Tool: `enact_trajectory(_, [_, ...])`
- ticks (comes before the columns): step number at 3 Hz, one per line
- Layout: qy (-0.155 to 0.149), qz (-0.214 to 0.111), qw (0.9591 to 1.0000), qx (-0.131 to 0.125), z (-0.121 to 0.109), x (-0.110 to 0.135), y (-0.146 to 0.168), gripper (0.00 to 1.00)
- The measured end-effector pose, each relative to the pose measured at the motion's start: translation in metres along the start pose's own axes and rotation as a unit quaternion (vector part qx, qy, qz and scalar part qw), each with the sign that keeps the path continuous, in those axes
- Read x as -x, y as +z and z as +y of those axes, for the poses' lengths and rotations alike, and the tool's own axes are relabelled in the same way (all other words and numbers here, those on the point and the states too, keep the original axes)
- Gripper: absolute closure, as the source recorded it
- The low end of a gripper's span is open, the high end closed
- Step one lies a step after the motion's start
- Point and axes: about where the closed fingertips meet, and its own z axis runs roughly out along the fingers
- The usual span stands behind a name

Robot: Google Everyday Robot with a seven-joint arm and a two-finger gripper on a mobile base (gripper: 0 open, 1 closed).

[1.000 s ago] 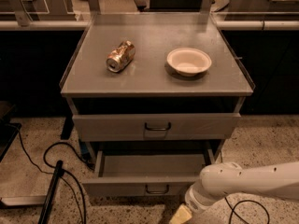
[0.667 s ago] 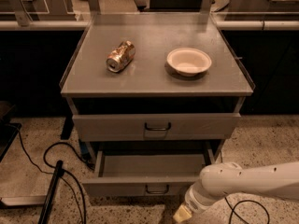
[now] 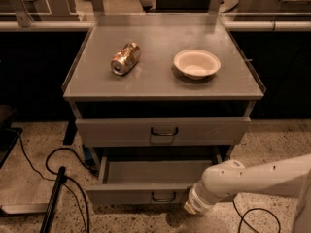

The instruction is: Close middle drawer

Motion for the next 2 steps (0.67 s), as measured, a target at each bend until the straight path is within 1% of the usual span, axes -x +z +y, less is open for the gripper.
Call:
enact_trajectory(1, [-0.009,-0.006,0.9997,-0.020,-0.012,0.013,-0.001,1.00])
enact_trajectory(2, [-0.017,-0.010,0.9989,-0.042,-0.026,0.024,-0.002,1.00])
